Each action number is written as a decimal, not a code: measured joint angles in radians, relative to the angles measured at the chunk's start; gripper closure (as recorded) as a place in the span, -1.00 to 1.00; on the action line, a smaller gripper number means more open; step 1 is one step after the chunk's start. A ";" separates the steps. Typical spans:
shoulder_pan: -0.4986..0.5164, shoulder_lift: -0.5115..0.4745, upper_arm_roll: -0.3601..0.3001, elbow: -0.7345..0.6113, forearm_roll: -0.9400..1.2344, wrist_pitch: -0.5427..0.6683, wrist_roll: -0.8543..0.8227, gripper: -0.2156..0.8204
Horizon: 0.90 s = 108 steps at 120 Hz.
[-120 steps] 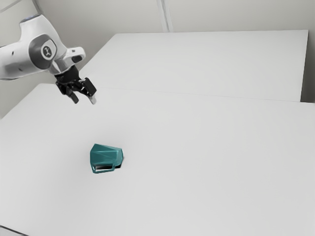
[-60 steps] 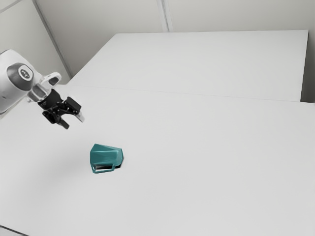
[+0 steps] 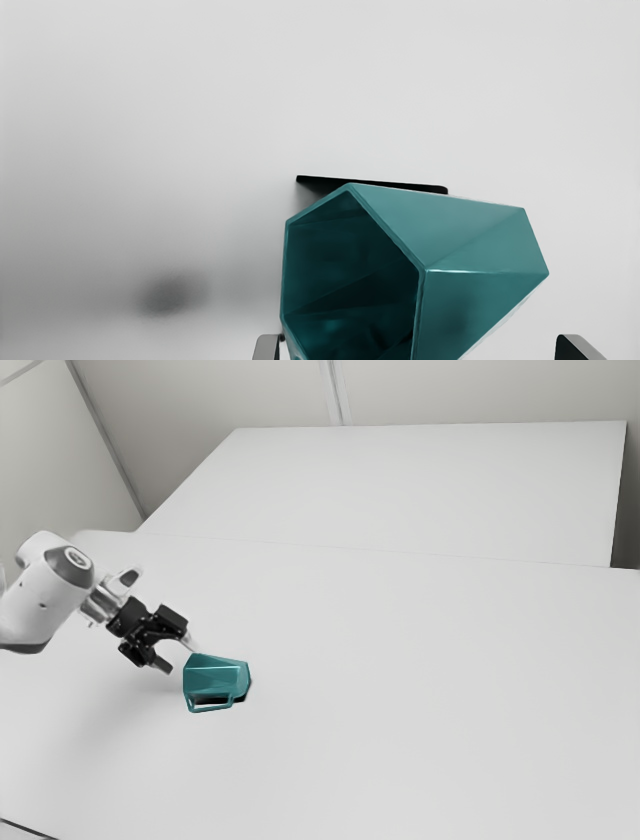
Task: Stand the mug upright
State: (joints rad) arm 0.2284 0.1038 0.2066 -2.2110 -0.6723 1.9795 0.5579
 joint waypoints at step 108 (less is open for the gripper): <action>0.043 0.099 -0.011 -0.022 -0.318 -0.074 0.350 -0.10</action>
State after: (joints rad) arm 0.2710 0.2024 0.1957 -2.2329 -0.9904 1.9054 0.9074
